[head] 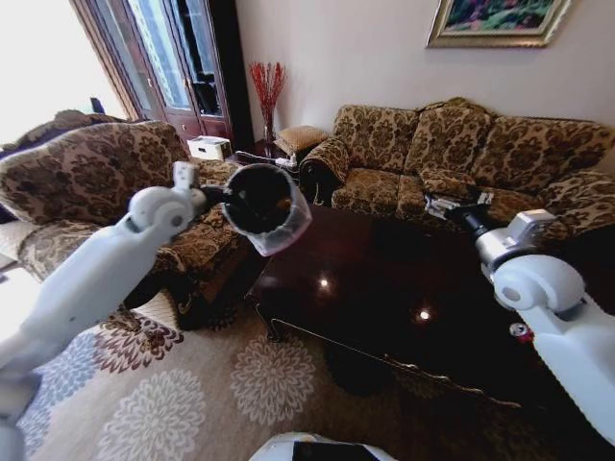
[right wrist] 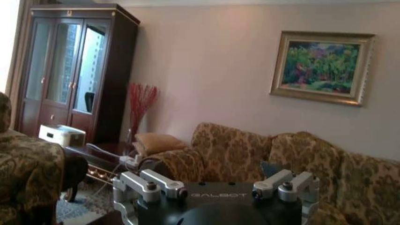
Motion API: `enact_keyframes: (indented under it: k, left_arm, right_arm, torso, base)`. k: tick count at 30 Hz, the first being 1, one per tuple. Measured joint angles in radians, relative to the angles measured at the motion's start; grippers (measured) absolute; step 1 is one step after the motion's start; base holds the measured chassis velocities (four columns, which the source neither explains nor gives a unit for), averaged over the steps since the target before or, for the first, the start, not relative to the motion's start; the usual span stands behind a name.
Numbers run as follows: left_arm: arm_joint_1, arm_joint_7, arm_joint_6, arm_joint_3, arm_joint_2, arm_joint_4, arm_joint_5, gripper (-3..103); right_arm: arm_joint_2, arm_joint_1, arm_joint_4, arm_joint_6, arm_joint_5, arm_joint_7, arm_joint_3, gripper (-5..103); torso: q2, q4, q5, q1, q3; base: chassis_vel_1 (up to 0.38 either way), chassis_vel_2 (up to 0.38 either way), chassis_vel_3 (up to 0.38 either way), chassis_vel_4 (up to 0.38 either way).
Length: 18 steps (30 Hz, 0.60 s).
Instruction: Move to the front of the table and place the trash on the table into the trash bin.
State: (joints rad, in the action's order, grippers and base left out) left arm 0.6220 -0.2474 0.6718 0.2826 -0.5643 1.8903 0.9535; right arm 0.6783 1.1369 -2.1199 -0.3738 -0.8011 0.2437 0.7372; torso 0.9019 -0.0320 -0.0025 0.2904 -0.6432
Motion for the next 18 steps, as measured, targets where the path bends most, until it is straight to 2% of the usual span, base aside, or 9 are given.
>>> enact_keyframes:
  k: [1, 2, 4, 6, 7, 8, 9, 11, 18]
  left_arm:
    - [0.085, 0.021, -0.012, 0.071, -0.005, 0.031, -0.029, 0]
    - [0.146, 0.025, -0.019, 0.119, -0.020, 0.062, -0.037, 0]
    - [0.177, 0.023, -0.021, 0.139, -0.036, 0.080, -0.039, 0]
    - [0.206, 0.009, -0.018, 0.161, -0.066, 0.111, -0.043, 0]
    - [0.206, 0.009, -0.018, 0.161, -0.066, 0.111, -0.043, 0]
    - [0.211, -0.020, -0.003, 0.169, -0.074, 0.132, -0.045, 0]
    - [0.213, -0.038, 0.012, 0.172, -0.077, 0.145, -0.048, 0]
    - [0.224, -0.053, 0.037, 0.176, -0.080, 0.170, -0.078, 0]
    - [0.329, -0.049, 0.018, 0.235, -0.103, 0.205, -0.177, 0]
  right_arm:
    - [0.026, 0.063, -0.012, -0.001, 0.019, -0.020, 0.054, 100]
    - [0.052, 0.119, -0.027, -0.002, 0.040, -0.039, 0.097, 100]
    - [0.072, 0.159, -0.042, -0.004, 0.054, -0.051, 0.127, 100]
    - [0.115, 0.223, -0.081, -0.014, 0.078, -0.062, 0.170, 100]
    - [0.115, 0.223, -0.081, -0.014, 0.078, -0.062, 0.170, 100]
    - [0.139, 0.240, -0.103, -0.024, 0.088, -0.062, 0.176, 100]
    - [0.153, 0.247, -0.119, -0.033, 0.095, -0.062, 0.178, 100]
    - [0.181, 0.264, -0.156, -0.043, 0.108, -0.062, 0.181, 100]
    - [0.251, 0.350, -0.248, -0.060, 0.110, -0.083, 0.243, 100]
  torso:
    - [0.000, -0.0001, 0.0022, 0.000, 0.000]
    - [0.000, 0.0000, 0.0025, 0.000, 0.000]
    - [0.000, 0.0005, 0.0024, 0.000, 0.000]
    - [0.000, 0.0029, 0.0020, 0.000, 0.000]
    - [0.000, 0.0029, 0.0020, 0.000, 0.000]
    - [0.000, 0.0035, 0.0026, 0.000, 0.000]
    - [0.000, 0.0024, 0.0037, 0.000, 0.000]
    - [0.000, 0.0013, 0.0025, 0.000, 0.000]
    - [0.000, 0.0009, 0.0020, 0.000, 0.000]
  base:
    - [0.000, 0.000, 0.000, 0.000]
    - [0.000, 0.000, 0.000, 0.000]
    - [0.000, 0.000, 0.000, 0.000]
    - [0.000, 0.000, 0.000, 0.000]
    - [0.000, 0.000, 0.000, 0.000]
    - [0.000, 0.000, 0.000, 0.000]
    - [-0.051, -0.024, -0.030, -0.023]
    - [0.000, 0.000, 0.000, 0.000]
    - [0.000, 0.000, 0.000, 0.000]
